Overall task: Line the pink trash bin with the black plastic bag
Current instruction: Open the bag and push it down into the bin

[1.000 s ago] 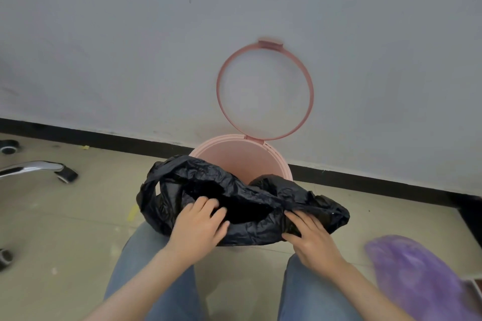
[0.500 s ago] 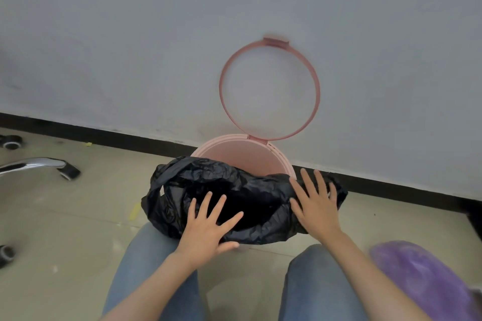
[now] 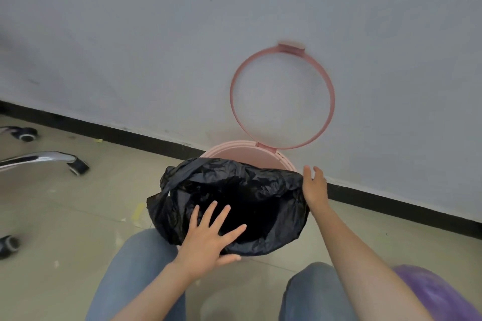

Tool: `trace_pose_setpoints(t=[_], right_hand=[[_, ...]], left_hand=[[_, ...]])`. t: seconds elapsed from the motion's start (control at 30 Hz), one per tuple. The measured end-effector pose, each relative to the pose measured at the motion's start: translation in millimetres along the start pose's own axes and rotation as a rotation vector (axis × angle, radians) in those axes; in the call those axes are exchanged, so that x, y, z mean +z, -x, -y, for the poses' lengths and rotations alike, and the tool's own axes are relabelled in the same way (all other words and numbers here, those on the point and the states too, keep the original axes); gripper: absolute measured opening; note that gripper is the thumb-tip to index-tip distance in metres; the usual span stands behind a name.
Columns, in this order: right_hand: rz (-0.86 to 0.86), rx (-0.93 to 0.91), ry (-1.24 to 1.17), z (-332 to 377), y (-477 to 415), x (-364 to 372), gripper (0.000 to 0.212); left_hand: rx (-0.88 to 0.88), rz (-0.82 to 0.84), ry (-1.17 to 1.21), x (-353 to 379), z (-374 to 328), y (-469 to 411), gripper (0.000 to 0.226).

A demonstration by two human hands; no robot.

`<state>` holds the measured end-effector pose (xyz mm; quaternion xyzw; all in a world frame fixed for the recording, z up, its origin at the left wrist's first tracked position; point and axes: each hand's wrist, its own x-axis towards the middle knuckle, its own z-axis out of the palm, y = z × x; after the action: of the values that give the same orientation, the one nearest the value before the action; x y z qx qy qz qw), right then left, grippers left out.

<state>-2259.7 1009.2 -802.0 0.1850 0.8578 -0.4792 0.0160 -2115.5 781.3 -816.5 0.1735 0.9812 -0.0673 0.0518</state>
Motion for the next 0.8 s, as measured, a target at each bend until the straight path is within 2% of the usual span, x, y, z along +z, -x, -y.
trace_pose_setpoints(t=[0.1, 0.13, 0.17, 0.27, 0.33, 0.5, 0.57, 0.63, 0.67, 0.73, 0.8], right_hand=[[-0.236, -0.141, -0.028, -9, 33, -12, 0.039], [-0.262, -0.175, 0.003, -16, 47, -15, 0.037], [-0.231, -0.206, 0.078, -23, 60, -15, 0.038], [0.059, -0.167, 0.380, -37, 83, 1, 0.058], [0.144, -0.142, 0.492, -33, 80, 12, 0.068], [0.179, -0.137, 0.429, -21, 57, 23, 0.076], [0.212, -0.149, 0.406, -22, 52, 22, 0.077], [0.230, -0.157, 0.365, -22, 49, 23, 0.077], [0.237, -0.153, 0.345, -22, 49, 24, 0.077], [0.247, -0.149, 0.322, -22, 47, 24, 0.078], [0.262, -0.149, 0.319, -23, 43, 23, 0.079]], left_hand=[[-0.006, 0.014, 0.011, 1, -2, 1, 0.055], [-0.011, 0.017, 0.022, 2, -3, 2, 0.056], [-0.012, 0.009, 0.032, 4, -3, 2, 0.056], [-0.003, -0.032, 0.034, 7, -5, 3, 0.054], [-0.022, -0.079, 0.036, 6, -8, 4, 0.059], [-0.103, -0.182, 0.080, 0, -23, 11, 0.063], [-0.154, -0.351, 0.133, -5, -24, 8, 0.058], [-0.306, -0.443, 0.173, -14, -11, -1, 0.051], [-0.413, -0.426, 0.178, -18, 0, -7, 0.051], [-0.589, -0.251, 0.252, -20, 24, -16, 0.059], [-0.654, -0.072, 0.419, -3, 45, -27, 0.067]])
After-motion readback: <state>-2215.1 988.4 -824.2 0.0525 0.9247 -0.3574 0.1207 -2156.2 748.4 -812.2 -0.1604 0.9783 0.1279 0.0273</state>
